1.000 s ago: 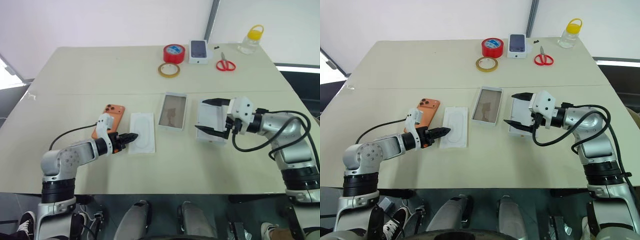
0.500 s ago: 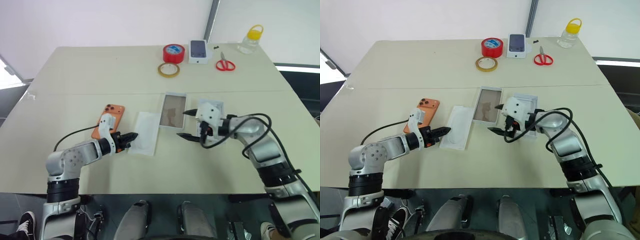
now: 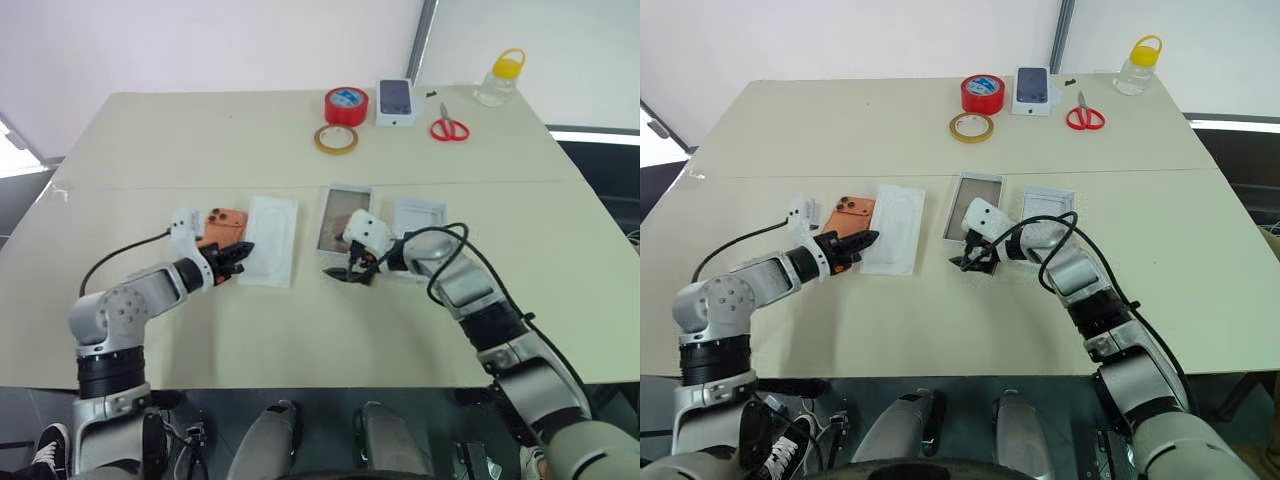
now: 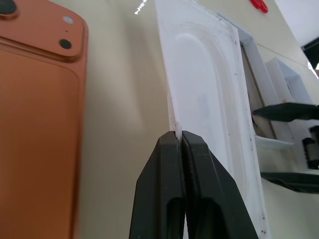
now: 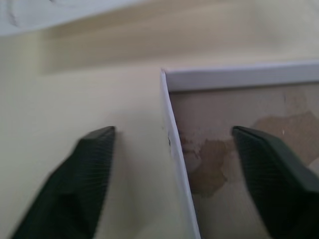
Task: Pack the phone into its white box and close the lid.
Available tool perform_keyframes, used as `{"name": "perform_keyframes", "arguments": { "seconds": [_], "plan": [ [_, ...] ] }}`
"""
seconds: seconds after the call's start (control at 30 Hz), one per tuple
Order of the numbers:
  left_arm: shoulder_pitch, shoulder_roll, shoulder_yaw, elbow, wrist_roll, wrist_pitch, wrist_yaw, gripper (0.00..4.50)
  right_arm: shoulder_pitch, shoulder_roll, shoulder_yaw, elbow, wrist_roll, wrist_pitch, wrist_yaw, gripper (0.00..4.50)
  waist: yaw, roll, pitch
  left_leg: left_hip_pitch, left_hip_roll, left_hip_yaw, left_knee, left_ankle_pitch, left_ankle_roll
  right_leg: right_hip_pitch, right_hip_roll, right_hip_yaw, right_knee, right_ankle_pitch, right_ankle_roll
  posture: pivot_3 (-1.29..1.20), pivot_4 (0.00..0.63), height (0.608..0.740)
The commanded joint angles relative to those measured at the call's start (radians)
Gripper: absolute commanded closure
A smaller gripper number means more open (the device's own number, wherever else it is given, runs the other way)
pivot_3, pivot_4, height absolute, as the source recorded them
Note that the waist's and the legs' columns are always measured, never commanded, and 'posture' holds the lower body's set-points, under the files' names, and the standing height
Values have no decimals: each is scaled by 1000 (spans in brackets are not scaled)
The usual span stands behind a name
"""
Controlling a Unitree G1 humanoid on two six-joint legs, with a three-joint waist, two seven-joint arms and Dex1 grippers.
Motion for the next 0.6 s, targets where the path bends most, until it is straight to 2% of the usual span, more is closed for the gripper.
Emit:
{"name": "perform_keyframes", "arguments": {
  "seconds": [0.03, 0.13, 0.17, 0.4, 0.6],
  "plan": [
    [-1, 11, 40, -48, -16, -39, 4, 4500, -19, -6, 7, -13, 0, -1, 45, 2398, -1, 0, 0, 0, 0, 0, 0, 0, 0, 0, 0, 0, 0, 0, 0, 0, 150, 740],
    [-18, 1, 64, -47, -38, -34, 23, 4500, -7, -11, 10, -62, 11, 0, 85, 4040, -2, 0, 0, 0, 0, 0, 0, 0, 0, 0, 0, 0, 0, 0, 0, 0, 150, 740],
    [-25, -4, 69, -50, -47, -30, 27, 4500, -1, -14, 10, -79, 13, -11, 94, 4449, -2, 0, 0, 0, 0, 0, 0, 0, 0, 0, 0, 0, 0, 0, 0, 0, 150, 740],
    [-61, -36, 89, -76, -127, 20, 78, 4500, 102, -18, 40, -284, 39, -12, 157, 4449, 0, 0, 0, 0, 0, 0, 0, 0, 0, 0, 0, 0, 0, 0, 0, 0, 150, 740],
    [-59, -67, 89, -92, -174, 52, 129, 4500, 157, -18, 72, -332, 34, -18, 162, 4449, -3, 0, 0, 0, 0, -1, 1, 0, 0, 0, 0, 0, 0, 0, 0, 0, 150, 740]
  ]
}}
